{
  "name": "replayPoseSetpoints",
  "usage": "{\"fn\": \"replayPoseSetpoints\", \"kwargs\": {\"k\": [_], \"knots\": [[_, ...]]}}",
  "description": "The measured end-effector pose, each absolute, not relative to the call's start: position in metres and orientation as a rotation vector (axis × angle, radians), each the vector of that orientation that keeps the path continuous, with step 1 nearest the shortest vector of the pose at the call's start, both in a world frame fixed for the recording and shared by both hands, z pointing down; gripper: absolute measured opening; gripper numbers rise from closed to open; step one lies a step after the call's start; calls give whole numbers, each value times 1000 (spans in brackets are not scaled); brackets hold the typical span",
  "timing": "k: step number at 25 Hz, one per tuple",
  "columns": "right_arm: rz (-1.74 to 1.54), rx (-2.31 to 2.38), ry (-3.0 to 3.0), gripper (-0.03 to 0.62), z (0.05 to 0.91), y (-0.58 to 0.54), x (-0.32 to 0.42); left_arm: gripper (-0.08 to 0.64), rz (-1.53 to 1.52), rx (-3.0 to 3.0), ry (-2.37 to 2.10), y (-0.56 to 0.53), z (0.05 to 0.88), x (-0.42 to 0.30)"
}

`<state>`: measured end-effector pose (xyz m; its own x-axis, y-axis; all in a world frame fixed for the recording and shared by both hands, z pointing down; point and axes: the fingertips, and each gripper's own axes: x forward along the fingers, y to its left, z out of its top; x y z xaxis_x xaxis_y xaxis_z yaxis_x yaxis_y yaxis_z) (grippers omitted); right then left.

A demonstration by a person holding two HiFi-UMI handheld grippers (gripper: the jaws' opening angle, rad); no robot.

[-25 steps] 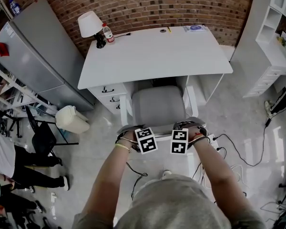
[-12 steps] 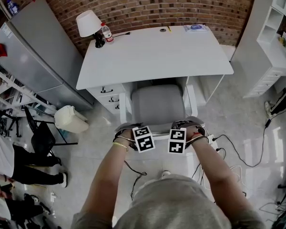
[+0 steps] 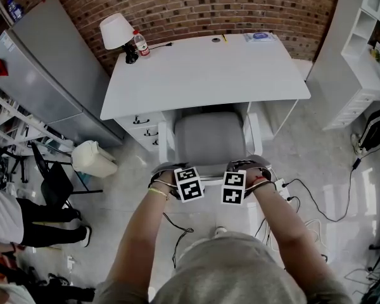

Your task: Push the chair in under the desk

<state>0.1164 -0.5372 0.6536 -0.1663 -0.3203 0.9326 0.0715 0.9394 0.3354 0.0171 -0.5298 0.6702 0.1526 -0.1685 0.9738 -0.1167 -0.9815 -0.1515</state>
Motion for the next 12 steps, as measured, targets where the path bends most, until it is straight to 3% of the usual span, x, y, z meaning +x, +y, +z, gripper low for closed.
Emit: {"fn": "replayPoseSetpoints", "kwargs": {"k": [12], "knots": [[-347, 193, -1705, 11, 653, -536, 118, 64, -1992, -2345, 301, -529, 669, 19]]}}
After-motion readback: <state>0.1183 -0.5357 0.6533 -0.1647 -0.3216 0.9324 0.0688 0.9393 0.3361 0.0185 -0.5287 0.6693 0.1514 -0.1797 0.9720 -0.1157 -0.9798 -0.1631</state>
